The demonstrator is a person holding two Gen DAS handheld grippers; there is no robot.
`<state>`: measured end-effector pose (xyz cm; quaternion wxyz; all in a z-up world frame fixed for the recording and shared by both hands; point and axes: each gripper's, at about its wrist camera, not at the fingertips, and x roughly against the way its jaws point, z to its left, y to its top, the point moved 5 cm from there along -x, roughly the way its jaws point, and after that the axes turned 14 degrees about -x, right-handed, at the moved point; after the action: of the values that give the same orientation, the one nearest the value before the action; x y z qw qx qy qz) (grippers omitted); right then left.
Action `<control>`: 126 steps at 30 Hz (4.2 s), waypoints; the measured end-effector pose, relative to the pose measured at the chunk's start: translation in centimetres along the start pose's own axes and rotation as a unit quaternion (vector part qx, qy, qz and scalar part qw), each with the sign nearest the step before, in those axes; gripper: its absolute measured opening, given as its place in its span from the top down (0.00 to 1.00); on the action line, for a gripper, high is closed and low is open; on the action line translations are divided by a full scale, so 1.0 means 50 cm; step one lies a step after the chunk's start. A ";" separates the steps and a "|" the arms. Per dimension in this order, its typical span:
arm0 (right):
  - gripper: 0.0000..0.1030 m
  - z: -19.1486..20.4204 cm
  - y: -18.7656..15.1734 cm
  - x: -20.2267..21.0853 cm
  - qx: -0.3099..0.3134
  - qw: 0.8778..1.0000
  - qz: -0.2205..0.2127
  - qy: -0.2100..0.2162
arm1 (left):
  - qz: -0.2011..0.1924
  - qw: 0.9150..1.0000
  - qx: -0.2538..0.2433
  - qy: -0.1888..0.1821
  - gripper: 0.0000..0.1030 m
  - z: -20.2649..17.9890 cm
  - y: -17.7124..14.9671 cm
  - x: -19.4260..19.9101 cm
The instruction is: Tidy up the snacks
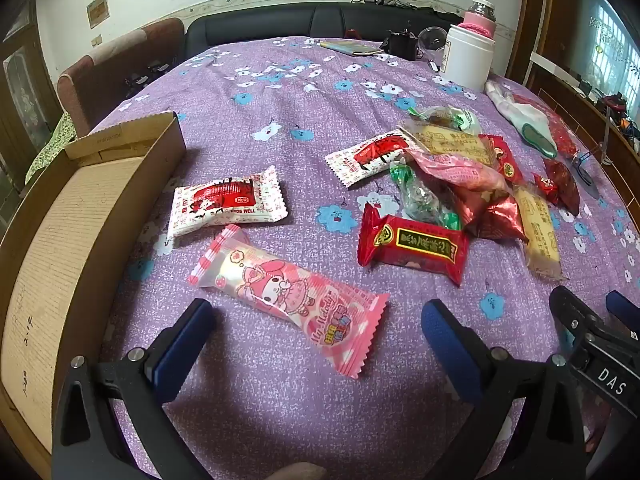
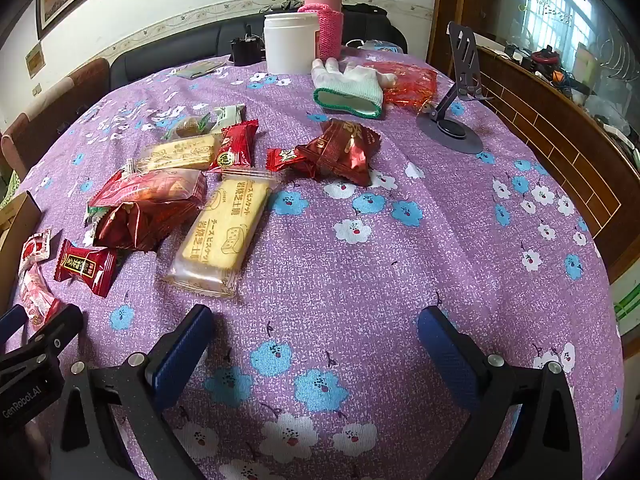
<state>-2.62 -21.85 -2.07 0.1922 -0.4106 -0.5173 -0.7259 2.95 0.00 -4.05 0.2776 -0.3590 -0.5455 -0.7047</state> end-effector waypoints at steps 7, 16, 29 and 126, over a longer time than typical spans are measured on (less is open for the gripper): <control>0.01 0.000 0.000 0.000 0.000 1.000 0.000 0.000 | -0.001 1.000 0.000 0.001 0.00 0.000 0.000 0.000; 0.01 0.000 0.000 0.001 0.000 1.000 0.000 0.000 | -0.002 1.000 0.000 0.001 0.00 0.000 0.000 0.000; 0.01 0.000 0.000 0.000 0.000 1.000 0.000 0.000 | -0.001 1.000 0.005 0.005 0.00 0.003 -0.001 0.002; 0.65 0.026 0.078 -0.037 -0.076 0.972 0.095 0.202 | 0.054 0.984 0.010 -0.170 0.47 0.063 0.013 0.077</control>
<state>1.73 -22.46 -1.08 0.3291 -0.3161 -0.3698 -0.8093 1.85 2.91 -0.11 0.2217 -0.4998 -0.5716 -0.6118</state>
